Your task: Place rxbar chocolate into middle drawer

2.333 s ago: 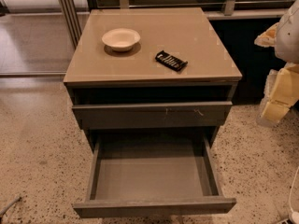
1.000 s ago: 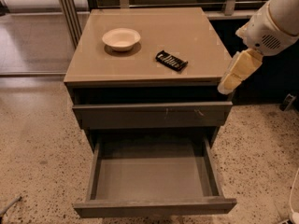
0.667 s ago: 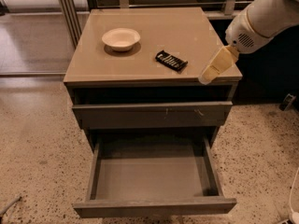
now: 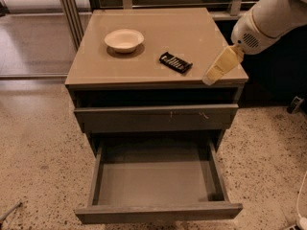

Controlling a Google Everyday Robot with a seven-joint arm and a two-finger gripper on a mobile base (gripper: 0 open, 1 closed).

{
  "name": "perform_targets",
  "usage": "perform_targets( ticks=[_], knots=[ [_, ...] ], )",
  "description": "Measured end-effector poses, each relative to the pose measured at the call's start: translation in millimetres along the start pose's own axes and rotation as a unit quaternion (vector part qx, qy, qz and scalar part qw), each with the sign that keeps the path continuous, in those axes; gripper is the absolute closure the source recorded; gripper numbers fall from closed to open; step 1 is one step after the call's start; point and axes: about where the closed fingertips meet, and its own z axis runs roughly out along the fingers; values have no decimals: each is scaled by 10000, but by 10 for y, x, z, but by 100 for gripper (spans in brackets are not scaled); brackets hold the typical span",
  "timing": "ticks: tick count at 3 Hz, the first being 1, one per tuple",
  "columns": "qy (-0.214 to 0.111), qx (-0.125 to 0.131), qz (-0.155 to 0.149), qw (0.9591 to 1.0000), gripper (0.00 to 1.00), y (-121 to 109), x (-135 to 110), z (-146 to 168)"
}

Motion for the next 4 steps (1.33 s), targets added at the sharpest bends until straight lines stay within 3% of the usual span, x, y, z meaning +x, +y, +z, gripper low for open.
perform_targets(
  ticks=[1,2,3,4],
  knots=[
    [32,328,225,9992,0,-8,-121,104],
    [-227,729,701,9946,0,-156,-255,309],
    [-652,973,1142,9865,0,-379,-368,561],
    [-1079,978,1438,9788,0,-577,-465,832]
  ],
)
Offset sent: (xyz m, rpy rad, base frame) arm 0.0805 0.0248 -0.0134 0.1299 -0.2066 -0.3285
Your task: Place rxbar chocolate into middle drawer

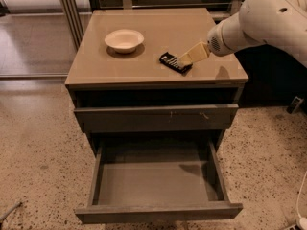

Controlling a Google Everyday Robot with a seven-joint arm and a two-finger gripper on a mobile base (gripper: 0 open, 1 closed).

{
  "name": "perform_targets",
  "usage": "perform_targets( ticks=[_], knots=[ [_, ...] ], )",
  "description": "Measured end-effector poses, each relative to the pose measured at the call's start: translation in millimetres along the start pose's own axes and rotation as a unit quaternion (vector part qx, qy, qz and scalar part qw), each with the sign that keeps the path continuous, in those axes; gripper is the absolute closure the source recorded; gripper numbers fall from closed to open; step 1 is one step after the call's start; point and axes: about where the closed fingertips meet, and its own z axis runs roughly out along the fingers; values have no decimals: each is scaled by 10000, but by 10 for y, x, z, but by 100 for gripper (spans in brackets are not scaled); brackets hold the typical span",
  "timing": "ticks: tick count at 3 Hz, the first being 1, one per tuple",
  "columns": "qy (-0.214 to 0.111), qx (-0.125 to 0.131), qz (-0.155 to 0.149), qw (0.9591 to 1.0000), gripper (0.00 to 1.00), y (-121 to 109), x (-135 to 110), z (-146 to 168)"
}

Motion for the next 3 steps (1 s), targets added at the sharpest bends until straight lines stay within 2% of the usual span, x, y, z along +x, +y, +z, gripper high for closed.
perform_targets(
  ticks=[1,2,3],
  knots=[
    [-225,-194,162,9994,0,-10,-95,301],
    [-312,-400,191,9985,0,30,-172,527],
    [-266,-588,148,9978,0,84,-225,704]
  ],
)
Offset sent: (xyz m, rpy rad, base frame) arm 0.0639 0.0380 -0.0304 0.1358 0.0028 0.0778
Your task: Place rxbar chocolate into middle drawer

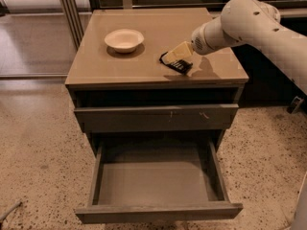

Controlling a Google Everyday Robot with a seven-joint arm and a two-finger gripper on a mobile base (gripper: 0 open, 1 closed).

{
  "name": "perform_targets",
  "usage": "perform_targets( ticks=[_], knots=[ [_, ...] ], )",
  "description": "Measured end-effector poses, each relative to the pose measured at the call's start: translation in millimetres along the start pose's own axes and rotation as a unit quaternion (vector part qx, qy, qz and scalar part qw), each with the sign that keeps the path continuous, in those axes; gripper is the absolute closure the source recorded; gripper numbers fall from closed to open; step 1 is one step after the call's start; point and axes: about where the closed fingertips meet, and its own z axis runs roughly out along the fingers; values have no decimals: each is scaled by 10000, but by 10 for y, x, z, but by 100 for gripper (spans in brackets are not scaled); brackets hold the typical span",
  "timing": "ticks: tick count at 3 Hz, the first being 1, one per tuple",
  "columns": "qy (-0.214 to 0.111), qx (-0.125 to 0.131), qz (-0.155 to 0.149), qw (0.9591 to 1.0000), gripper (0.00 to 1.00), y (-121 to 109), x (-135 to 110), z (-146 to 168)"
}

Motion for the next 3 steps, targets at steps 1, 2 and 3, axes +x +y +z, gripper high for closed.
perform_targets(
  ticks=[1,2,3],
  knots=[
    [117,-180,-2,9998,0,31,-10,161],
    [227,-344,-1,9991,0,75,-5,299],
    [322,-505,32,9982,0,110,23,437]
  ],
)
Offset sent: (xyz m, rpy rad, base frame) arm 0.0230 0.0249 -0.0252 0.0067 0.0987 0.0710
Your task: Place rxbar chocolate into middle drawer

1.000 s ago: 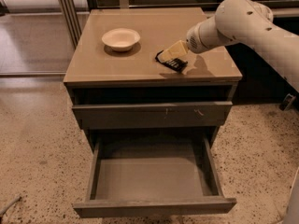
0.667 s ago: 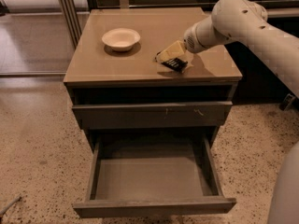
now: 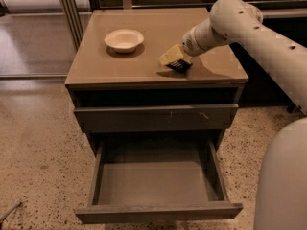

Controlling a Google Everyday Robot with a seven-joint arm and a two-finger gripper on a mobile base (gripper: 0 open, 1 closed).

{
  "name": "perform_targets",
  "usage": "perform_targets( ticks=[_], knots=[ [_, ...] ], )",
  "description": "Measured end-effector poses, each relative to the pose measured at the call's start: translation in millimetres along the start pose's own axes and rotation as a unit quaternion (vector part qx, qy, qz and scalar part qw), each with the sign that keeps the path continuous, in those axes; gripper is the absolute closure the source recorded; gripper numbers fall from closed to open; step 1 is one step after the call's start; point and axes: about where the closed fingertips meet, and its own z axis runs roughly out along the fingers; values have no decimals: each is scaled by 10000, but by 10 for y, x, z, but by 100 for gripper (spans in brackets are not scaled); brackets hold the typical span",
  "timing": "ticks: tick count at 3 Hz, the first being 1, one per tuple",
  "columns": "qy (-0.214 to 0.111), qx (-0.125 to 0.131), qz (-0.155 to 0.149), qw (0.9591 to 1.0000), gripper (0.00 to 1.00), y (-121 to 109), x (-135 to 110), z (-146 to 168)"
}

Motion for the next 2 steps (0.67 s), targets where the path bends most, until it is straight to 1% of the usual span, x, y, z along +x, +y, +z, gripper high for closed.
perform_targets(
  ticks=[2],
  knots=[
    [269,-293,97,9992,0,51,115,240]
  ],
)
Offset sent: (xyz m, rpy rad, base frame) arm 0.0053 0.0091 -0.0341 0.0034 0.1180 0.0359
